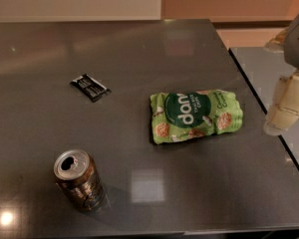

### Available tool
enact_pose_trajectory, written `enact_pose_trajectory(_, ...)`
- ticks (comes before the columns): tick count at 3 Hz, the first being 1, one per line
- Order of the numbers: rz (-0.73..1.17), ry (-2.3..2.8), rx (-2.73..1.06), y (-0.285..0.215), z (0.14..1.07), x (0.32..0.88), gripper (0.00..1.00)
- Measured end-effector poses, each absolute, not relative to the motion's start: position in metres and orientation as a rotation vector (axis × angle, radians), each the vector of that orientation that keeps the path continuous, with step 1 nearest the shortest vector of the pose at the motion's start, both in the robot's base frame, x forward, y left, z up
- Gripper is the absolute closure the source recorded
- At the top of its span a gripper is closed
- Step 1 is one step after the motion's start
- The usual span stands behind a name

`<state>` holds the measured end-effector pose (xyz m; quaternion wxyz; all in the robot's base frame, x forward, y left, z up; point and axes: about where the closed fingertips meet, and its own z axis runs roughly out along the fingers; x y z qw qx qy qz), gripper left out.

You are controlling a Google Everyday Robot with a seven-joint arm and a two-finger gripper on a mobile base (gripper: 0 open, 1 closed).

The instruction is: Move rxbar chocolate near green rice chip bag

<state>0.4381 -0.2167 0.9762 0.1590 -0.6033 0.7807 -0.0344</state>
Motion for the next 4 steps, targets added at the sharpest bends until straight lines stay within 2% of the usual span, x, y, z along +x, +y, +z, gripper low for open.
enact_pose_trajectory(2, -0.084, 2.197, -1.750, -0.199, 0.983, 0.448, 0.00)
enact_pose_trajectory(4, 0.019, 2.141, -1.729, -0.151, 0.985, 0.503, 0.00)
